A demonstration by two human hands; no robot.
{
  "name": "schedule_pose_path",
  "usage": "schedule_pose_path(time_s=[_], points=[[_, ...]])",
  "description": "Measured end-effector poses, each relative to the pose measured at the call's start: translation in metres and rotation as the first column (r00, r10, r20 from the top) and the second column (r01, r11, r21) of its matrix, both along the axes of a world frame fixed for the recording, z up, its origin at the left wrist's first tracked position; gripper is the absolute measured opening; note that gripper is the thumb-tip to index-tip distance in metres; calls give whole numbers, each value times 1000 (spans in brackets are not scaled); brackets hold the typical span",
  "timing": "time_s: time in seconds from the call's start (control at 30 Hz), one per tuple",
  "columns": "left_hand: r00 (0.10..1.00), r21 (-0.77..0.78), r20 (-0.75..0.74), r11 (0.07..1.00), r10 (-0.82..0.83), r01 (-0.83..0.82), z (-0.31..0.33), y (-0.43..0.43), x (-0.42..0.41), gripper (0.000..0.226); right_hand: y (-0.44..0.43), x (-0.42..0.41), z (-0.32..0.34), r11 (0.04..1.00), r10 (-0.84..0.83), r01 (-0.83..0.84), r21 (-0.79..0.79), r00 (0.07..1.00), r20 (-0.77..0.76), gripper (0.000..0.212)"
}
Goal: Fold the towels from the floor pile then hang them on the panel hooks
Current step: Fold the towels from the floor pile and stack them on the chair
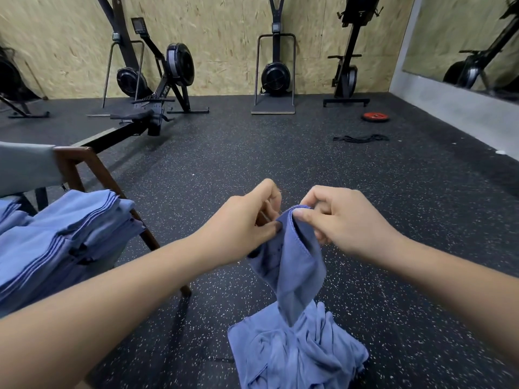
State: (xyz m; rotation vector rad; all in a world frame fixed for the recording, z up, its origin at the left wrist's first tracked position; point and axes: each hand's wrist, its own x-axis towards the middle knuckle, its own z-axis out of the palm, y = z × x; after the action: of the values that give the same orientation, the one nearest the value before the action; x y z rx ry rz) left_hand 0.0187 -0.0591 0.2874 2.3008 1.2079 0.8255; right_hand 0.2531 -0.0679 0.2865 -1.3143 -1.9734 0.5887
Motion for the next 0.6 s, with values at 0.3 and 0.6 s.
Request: schedule_pose_path(time_s=[0.3, 0.6], points=[[994, 217, -100, 976, 44, -21, -2, 2, 7, 18, 5, 3, -2, 994, 49, -53, 94, 998, 49, 18], [954, 249, -282, 968, 100, -28, -1, 5, 7, 26, 6, 7, -8, 990, 116, -120, 74, 992, 56, 20]])
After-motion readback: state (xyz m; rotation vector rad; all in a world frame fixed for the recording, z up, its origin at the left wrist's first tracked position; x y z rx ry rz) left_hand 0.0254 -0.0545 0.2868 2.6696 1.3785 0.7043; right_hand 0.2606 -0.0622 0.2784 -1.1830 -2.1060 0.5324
